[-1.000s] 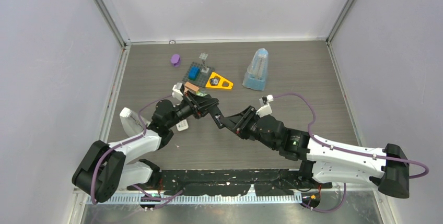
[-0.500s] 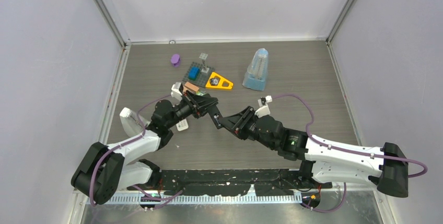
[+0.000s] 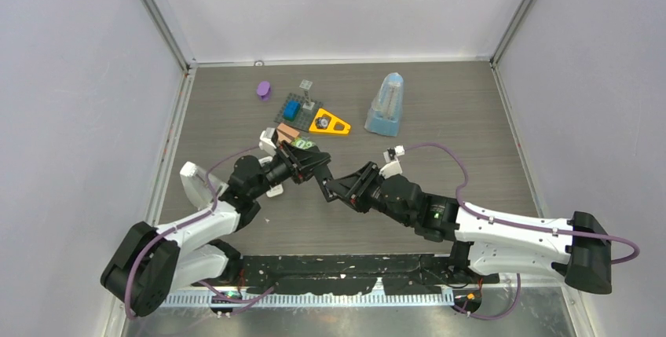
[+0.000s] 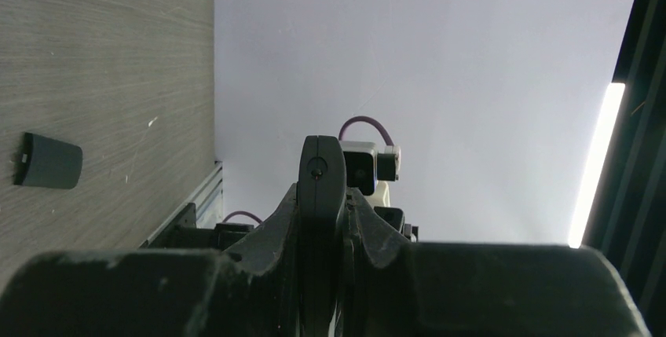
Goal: Load the batteries into the remote control
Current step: Load the battery into the remote control.
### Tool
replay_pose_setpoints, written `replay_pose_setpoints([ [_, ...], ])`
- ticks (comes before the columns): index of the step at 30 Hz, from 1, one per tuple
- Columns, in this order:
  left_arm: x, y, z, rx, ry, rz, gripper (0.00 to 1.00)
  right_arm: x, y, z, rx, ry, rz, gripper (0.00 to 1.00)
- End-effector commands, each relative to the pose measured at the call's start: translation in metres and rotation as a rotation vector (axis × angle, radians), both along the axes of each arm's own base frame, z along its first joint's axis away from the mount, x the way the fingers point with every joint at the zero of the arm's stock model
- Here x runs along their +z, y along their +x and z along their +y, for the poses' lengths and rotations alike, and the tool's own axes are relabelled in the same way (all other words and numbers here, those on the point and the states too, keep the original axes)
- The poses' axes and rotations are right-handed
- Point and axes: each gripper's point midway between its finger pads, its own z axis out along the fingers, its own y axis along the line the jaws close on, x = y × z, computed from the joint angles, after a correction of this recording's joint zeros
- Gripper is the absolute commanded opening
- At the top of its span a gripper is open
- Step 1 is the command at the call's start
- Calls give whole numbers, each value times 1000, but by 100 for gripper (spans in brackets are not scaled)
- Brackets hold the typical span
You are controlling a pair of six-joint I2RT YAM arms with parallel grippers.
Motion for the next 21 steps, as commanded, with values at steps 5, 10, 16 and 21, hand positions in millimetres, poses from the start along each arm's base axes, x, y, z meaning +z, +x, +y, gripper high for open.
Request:
replay_pose_setpoints([
  [5,22,-17,2,-23,-38,-35,0,5,5,4,-20,-2,4,37],
  [10,22,-18,4,-14,-26,-44,0,5,4,4,-13,-2,3,36],
  [16,21,-17,3,-11,-19,-47,0,20,2,2,6,28,-53,48],
  [21,21,-15,2,-14,-17,-45,0,31,-3,-4,27,83,-116,60],
])
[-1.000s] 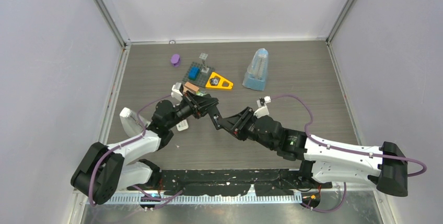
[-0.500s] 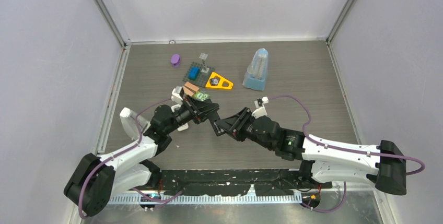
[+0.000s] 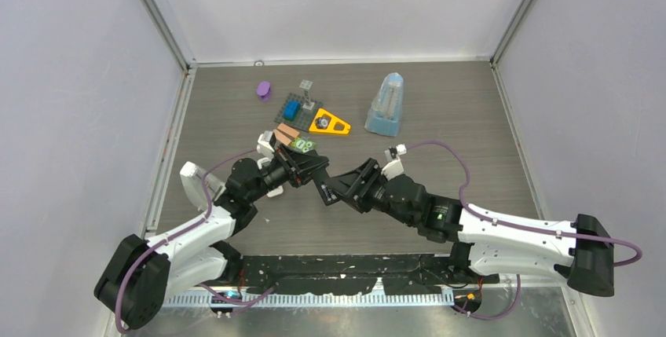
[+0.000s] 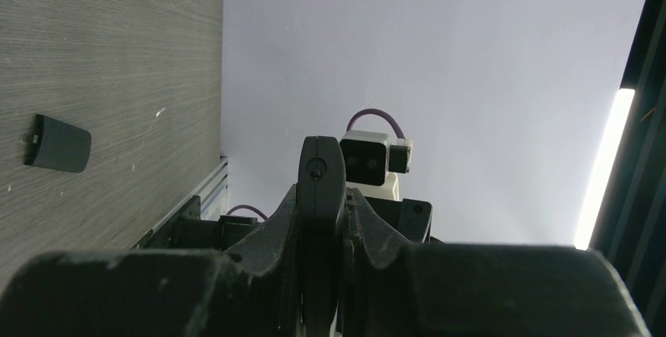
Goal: Load the batteries into the remote control
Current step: Load the battery into the remote control.
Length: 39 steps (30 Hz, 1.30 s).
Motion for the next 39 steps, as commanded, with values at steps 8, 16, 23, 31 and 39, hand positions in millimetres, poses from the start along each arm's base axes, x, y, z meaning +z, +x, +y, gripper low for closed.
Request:
replay_pose_setpoints([
  [8,23,-2,-2,-14,-47,-61,0,41,-7,-14,33,128,-157,48],
  [16,28,-1,-3,-19,-54,-64,0,40,-15,5,136,81,-169,45],
  [23,26,-2,-3,-22,-53,-63,0,36,-15,9,143,95,-140,26],
  [31,27,-7,-4,-44,-55,-69,0,30,-13,16,152,105,-107,11],
  [39,26,-6,-2,-30,-38,-130,0,26,-13,7,128,113,-97,54],
])
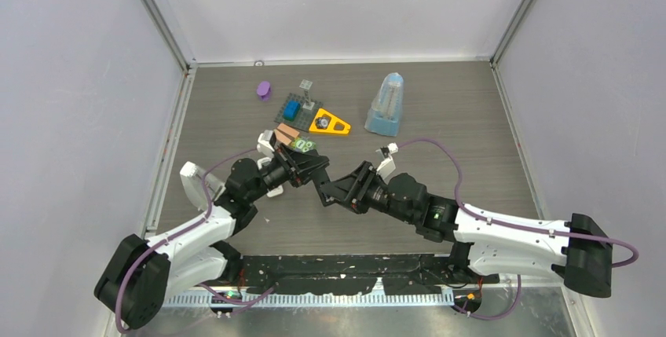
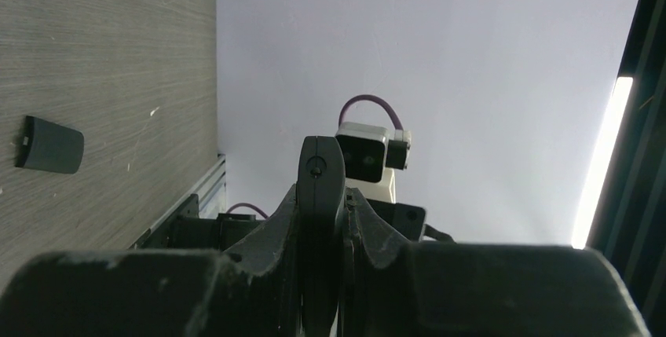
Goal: Load the batteries into the remote control
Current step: Load the battery into the remote control, then pick up the battery cover at the center of the board.
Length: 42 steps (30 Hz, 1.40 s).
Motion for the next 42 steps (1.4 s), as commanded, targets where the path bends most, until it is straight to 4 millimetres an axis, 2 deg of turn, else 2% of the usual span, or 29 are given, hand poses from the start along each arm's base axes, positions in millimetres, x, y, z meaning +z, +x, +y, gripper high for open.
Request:
replay_pose_setpoints([
  [1,22,-7,-3,-34,-19,-137,0,19,1,-8,-19,48,-38,62],
  [5,19,-9,-1,-61,35,-247,0,13,-1,-29,-48,-30,-71,85],
  [7,17,-11,0,-85,60,-305,0,8,-1,-45,-67,-88,-95,91],
  [11,14,-13,-1,-116,105,-408,0,-6,1,-84,-122,-266,-180,93],
  [12,13,-13,0,-114,115,-425,0,-19,3,-98,-132,-368,-214,93],
  [13,10,-11,0,-109,138,-429,0,-14,8,-109,-151,-420,-275,93],
  [14,7,-10,1,-100,154,-423,0,-18,7,-119,-149,-486,-288,93],
  [18,-3,-3,7,-62,249,-411,0,-31,21,-142,-96,-791,-420,92],
  [19,-6,-1,9,-49,282,-401,0,-36,23,-144,-49,-869,-454,93],
  [22,-9,4,15,-15,350,-393,0,-67,39,-145,96,-1103,-397,92],
  [28,-13,7,25,16,369,-352,0,-120,49,-131,458,-1315,-397,90],
  [32,-16,9,30,27,364,-330,0,-147,48,-127,633,-1335,-399,88],
  [35,-14,12,33,28,363,-331,0,-162,50,-127,701,-1336,-371,86],
  [38,-13,14,35,24,365,-331,0,-167,46,-119,782,-1283,-367,85],
  [42,-14,16,37,26,366,-323,0,-179,51,-121,817,-1303,-317,85],
])
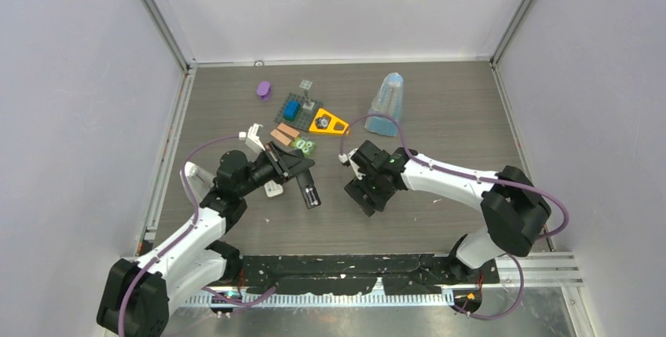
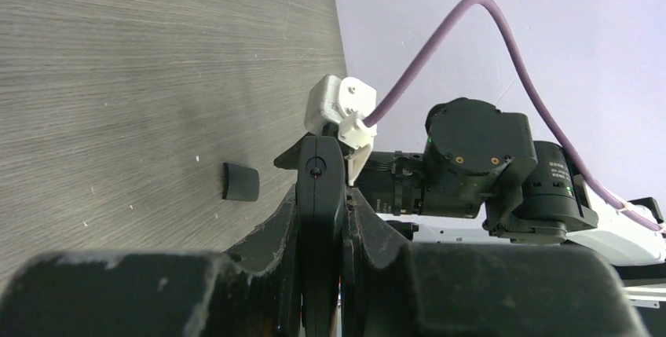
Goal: Load the batteries into the remote control
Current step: Pick up the battery cover at the center of the board.
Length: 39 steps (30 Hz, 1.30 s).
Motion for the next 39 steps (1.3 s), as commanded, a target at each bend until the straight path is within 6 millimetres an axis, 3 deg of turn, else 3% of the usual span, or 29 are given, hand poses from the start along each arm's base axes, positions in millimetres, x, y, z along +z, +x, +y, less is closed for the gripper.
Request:
replay_pose_setpoints([
  [1,20,4,1,-14,-19,-56,0,1,6,13,89,20,40,85],
  [11,16,8,6,-4,-22,-42,0,-20,15,3,121,-59,115,78],
  [14,15,9,7,-2,-21,-40,0,-26,17,0,113,-75,138,71],
  [19,13,9,7,-3,-20,-35,0,-30,17,-2,99,-87,158,50],
  [24,11,9,8,2,-22,-30,0,-29,19,-3,57,-89,135,42],
  [30,6,11,8,5,-22,-21,0,-14,24,8,-38,0,78,40],
  [39,-2,22,7,20,7,-85,0,34,21,37,-124,272,16,42],
])
